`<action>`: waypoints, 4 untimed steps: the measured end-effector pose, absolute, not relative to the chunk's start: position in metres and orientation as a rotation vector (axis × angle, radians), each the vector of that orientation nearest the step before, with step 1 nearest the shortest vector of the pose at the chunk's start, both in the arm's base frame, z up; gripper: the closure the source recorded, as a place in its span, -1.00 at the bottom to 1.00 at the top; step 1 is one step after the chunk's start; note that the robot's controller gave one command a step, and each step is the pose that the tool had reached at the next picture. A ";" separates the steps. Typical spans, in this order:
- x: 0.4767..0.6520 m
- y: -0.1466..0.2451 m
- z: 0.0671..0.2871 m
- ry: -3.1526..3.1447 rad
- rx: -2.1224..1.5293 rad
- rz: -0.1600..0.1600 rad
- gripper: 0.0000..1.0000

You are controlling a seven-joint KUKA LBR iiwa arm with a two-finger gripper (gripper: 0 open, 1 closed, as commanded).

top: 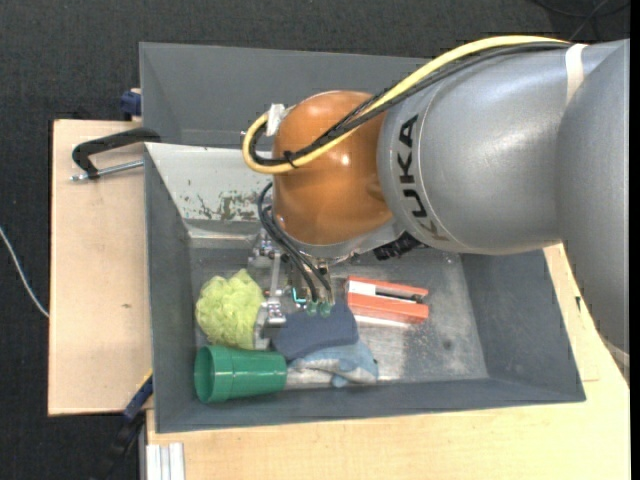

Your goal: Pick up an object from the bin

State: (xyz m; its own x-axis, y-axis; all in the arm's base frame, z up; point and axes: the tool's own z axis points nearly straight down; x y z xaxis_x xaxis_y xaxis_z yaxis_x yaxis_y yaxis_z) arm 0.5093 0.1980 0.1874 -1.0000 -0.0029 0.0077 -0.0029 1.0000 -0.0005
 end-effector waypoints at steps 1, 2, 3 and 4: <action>0.511 0.197 0.192 -3.142 0.001 -0.002 -1.00; 0.525 0.190 0.078 -3.145 0.070 0.002 1.00; 0.526 0.190 0.078 -3.145 0.070 0.002 1.00; 0.514 0.179 0.228 -3.114 0.446 -0.003 1.00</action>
Offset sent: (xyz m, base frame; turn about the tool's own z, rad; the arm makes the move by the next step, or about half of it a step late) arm 0.0124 -0.0069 -0.1153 -0.0436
